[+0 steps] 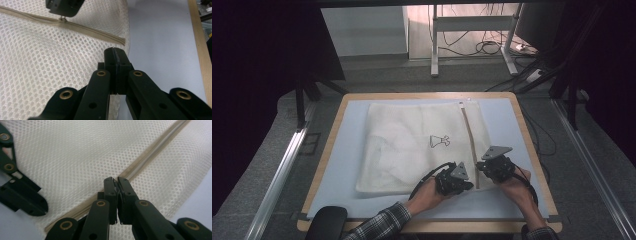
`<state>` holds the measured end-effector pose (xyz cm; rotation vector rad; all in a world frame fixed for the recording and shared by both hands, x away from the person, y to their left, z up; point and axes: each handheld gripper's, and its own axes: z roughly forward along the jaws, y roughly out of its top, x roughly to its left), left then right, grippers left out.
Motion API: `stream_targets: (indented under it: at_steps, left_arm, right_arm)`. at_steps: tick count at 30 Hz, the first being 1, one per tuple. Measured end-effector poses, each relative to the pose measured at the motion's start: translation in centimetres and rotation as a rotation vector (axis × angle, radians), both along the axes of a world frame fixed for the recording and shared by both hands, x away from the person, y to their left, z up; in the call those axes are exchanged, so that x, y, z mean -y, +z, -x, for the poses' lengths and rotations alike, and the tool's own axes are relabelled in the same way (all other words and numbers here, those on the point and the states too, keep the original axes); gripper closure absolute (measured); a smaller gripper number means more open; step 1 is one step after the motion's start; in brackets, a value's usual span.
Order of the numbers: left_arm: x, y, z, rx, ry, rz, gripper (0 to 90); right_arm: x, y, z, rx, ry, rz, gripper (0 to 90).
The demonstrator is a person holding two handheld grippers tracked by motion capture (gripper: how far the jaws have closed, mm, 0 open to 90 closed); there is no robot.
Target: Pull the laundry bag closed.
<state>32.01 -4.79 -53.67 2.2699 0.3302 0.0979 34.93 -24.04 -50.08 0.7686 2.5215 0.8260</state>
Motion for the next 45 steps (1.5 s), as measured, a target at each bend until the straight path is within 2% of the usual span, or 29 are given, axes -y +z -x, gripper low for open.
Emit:
stream_targets:
  at_steps: [7, 18, 26, 34, 37, 39, 42, 45]
  left_arm:
    - [0.0, 0.0, 0.0, -0.001, 0.000, 0.000, 90.0]
    - [0.0, 0.0, 0.0, -0.001, 0.003, 0.001, 90.0]
    - [0.0, 0.0, 0.1, -0.005, 0.008, 0.005, 90.0]
    - [0.0, 0.0, 0.1, 0.004, 0.004, 0.000, 90.0]
    - [0.0, 0.0, 0.1, 0.002, 0.003, 0.000, 90.0]
    - [0.0, 0.0, 0.1, -0.002, 0.006, 0.005, 90.0]
    - [0.0, 0.0, 0.1, -0.002, 0.007, 0.006, 90.0]
    - [0.0, 0.0, 0.1, 0.003, 0.005, 0.000, 90.0]
  right_arm:
    - [-0.1, -0.1, -0.7, -0.001, -0.010, 0.001, 86.0]
    - [-0.4, -0.1, -1.5, -0.022, -0.022, -0.024, 85.8]
    - [-0.7, -0.1, -1.9, -0.019, -0.020, -0.011, 85.8]
    - [0.1, -0.2, -2.1, -0.076, -0.027, -0.024, 84.3]
    - [-0.1, -0.2, -2.0, -0.082, -0.015, -0.006, 85.7]
    - [-0.3, -0.1, -1.9, -0.072, -0.004, 0.028, 86.0]
    - [-0.3, -0.1, -1.9, -0.073, 0.002, 0.044, 86.0]
    - [-0.1, -0.2, -1.9, -0.097, 0.008, 0.060, 85.7]
